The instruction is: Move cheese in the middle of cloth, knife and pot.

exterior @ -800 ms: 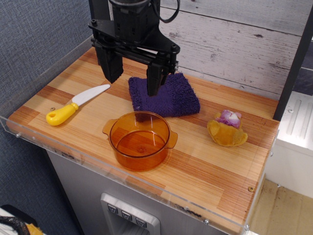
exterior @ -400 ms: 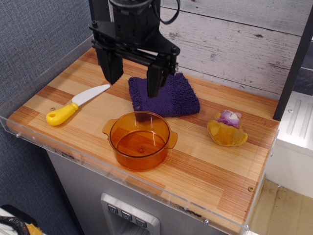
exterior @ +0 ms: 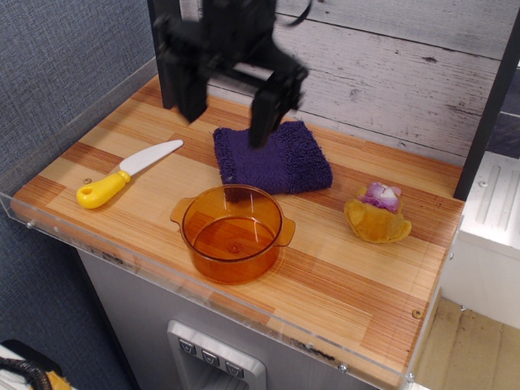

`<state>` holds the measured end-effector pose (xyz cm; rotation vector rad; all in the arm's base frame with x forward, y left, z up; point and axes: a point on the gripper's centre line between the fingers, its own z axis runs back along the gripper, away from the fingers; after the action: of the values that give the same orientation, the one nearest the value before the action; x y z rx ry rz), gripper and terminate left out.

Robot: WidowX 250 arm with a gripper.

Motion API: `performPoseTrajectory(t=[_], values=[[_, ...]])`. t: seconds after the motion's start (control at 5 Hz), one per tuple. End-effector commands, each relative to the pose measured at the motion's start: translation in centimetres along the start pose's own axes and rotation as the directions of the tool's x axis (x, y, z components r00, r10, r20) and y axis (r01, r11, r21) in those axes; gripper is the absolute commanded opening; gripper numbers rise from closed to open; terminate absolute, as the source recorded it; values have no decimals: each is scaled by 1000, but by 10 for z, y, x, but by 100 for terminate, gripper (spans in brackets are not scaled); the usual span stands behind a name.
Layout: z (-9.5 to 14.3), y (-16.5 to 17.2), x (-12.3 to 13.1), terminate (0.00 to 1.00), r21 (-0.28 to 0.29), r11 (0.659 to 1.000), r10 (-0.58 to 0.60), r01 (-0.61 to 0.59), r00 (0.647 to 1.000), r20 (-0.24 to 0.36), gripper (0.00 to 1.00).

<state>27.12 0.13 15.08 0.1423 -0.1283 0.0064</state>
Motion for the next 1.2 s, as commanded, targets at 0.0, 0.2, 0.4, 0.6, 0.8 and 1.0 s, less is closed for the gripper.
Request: performPoseTrajectory(t=[0.0, 0.2, 0.4, 0.6, 0.8, 1.0], values=[[30, -54, 38, 0, -25, 997, -74, 75, 997, 37, 100], [17, -83, 35, 0, -44, 989, -139, 139, 990, 10, 100], [2, -90, 26, 0, -62, 988, -145, 144, 989, -26, 100], [-23, -89, 28, 0, -58, 987, -154, 148, 982, -108, 100], [-46, -83, 35, 0, -71, 989, -143, 133, 978, -152, 100], [-61, -82, 47, 0, -23, 993, -122, 120, 977, -174, 100]])
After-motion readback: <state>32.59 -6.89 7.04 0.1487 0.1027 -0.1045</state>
